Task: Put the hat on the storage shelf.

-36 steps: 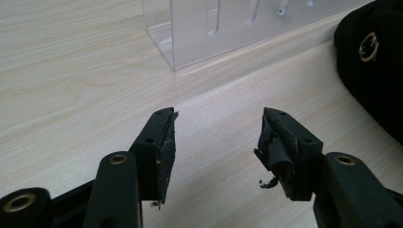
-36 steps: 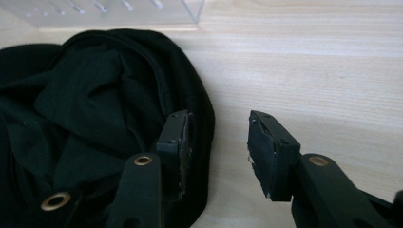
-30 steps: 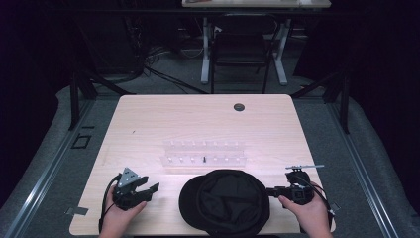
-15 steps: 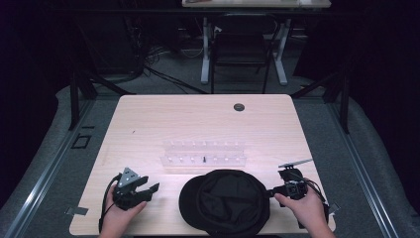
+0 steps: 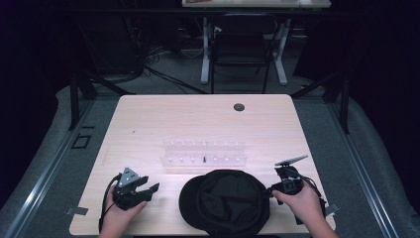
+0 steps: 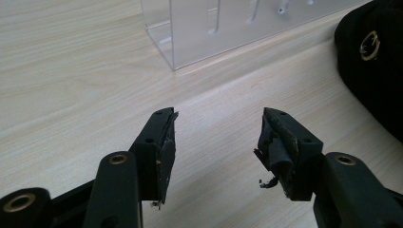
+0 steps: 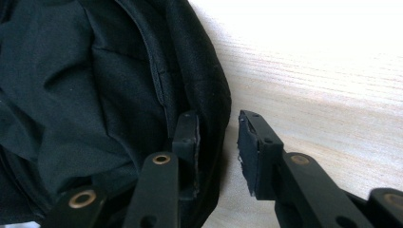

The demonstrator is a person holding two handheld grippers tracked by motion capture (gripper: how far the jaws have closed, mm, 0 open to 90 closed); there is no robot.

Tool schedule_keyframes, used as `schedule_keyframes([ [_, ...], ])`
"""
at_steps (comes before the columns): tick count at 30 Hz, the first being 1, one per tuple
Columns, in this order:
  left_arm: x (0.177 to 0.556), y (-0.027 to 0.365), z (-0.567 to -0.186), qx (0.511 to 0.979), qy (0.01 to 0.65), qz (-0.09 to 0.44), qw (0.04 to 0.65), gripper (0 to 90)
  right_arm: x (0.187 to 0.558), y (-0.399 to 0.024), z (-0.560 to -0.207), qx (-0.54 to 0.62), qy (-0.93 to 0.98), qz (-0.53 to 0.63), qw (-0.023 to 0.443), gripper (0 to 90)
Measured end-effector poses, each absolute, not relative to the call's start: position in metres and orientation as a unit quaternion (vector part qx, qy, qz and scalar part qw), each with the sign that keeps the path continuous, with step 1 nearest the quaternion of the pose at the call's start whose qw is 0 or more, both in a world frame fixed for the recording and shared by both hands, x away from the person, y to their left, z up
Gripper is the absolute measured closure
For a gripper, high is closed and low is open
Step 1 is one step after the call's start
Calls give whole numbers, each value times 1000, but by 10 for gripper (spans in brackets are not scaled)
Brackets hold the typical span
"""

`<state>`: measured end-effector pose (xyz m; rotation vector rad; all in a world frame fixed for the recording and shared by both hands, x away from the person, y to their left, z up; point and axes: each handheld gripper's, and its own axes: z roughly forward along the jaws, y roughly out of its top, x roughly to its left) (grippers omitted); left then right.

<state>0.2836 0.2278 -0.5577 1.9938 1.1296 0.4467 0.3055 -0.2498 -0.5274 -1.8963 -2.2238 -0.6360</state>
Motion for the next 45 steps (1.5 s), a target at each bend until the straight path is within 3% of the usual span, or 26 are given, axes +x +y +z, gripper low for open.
schedule_keyframes([
  [15, 284, 227, -558, 786, 445, 174, 392, 463, 314, -239, -532, -634, -748, -176, 94, 765],
  [24, 284, 228, -558, 784, 447, 177, 394, 463, 322, -239, -532, -637, -743, -159, 128, 855],
  [45, 285, 228, -559, 783, 447, 177, 394, 463, 325, -238, -525, -633, -748, -133, 150, 879],
])
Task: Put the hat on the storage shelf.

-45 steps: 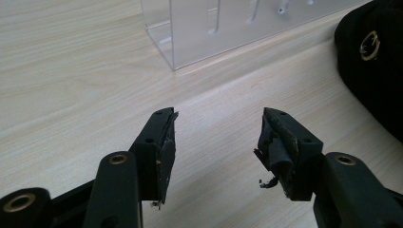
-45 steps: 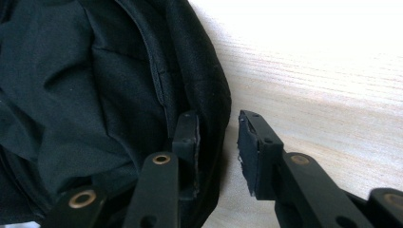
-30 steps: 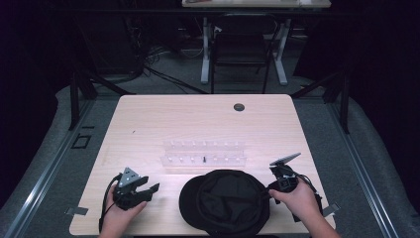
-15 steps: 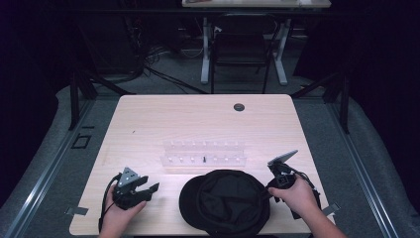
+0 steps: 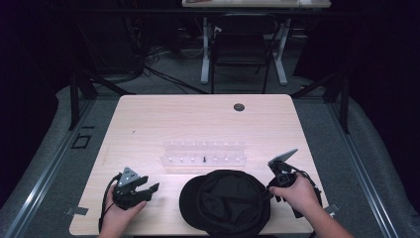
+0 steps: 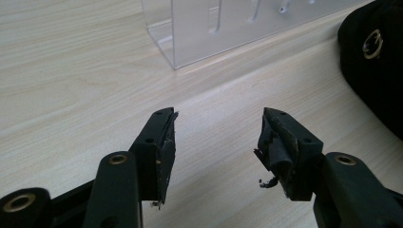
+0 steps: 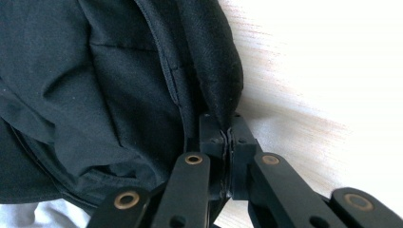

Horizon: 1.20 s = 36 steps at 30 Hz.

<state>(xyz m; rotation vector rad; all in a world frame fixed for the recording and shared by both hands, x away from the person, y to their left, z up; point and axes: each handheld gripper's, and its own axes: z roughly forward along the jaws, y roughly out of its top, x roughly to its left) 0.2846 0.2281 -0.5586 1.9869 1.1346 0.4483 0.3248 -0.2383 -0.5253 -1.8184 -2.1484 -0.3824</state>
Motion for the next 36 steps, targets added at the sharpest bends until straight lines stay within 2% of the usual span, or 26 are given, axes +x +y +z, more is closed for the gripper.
schedule_keyframes([
  [4, 285, 228, -559, 783, 447, 176, 394, 463, 324, -238, -525, -638, -743, -134, 151, 880],
  [7, 285, 228, -559, 783, 448, 177, 394, 463, 326, -242, -519, -637, -739, -136, 172, 880],
  [13, 285, 228, -559, 783, 448, 176, 394, 464, 327, -245, -510, -644, -729, -159, 171, 881],
  [30, 285, 228, -559, 784, 449, 173, 393, 464, 324, -242, -471, -656, -728, -155, 121, 880],
  [36, 285, 229, -559, 786, 448, 172, 390, 463, 324, -245, -460, -649, -737, -144, 119, 881],
])
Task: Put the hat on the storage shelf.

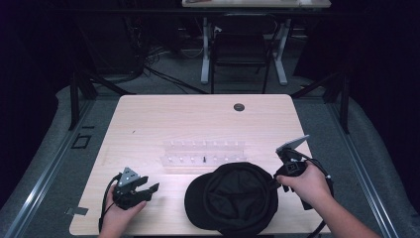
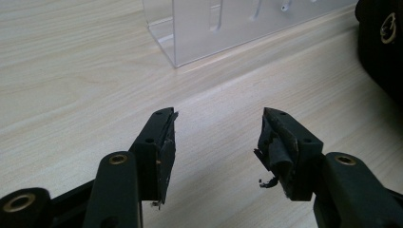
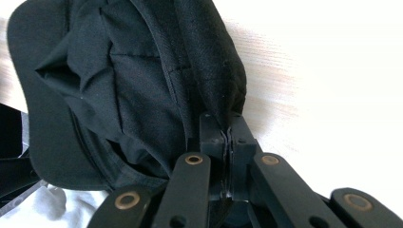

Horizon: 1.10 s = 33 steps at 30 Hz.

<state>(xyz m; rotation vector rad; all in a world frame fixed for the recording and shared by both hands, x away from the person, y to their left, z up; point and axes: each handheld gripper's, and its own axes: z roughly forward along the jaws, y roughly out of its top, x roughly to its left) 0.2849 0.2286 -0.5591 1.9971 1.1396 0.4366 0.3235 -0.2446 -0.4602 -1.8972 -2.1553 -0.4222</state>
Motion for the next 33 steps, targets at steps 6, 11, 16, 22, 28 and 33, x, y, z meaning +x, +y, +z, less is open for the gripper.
schedule_keyframes([
  [6, 285, 227, -560, 783, 450, 174, 393, 463, 322, -242, -447, -649, -739, -145, 110, 880],
  [11, 285, 228, -559, 786, 449, 172, 390, 463, 321, -239, -431, -645, -742, -151, 102, 880],
  [16, 285, 229, -558, 787, 448, 169, 389, 463, 320, -237, -418, -649, -737, -159, 103, 880],
  [22, 285, 229, -558, 788, 448, 169, 388, 463, 321, -238, -405, -651, -732, -168, 106, 880],
  [28, 285, 229, -559, 788, 448, 169, 387, 464, 324, -240, -393, -650, -730, -174, 118, 880],
  [33, 285, 229, -558, 788, 448, 169, 388, 463, 326, -242, -385, -651, -725, -181, 135, 880],
])
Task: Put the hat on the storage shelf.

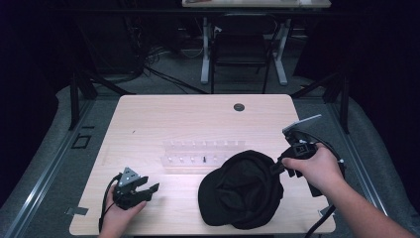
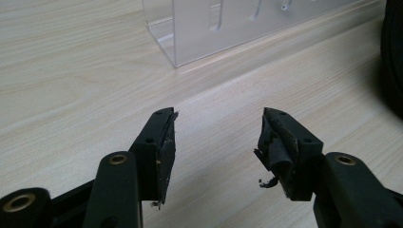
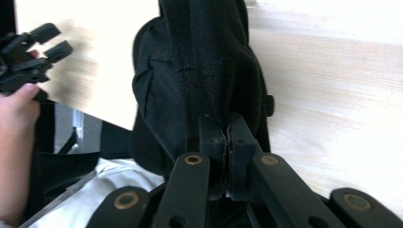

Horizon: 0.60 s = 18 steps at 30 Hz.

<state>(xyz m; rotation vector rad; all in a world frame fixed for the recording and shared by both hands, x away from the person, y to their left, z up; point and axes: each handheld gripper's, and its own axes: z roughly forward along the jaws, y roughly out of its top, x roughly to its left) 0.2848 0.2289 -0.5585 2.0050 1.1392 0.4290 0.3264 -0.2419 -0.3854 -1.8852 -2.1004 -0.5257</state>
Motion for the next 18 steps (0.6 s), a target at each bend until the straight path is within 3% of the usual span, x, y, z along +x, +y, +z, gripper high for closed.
schedule_keyframes([
  [18, 285, 229, -559, 788, 448, 169, 387, 463, 328, -250, -373, -649, -681, -256, 221, 881],
])
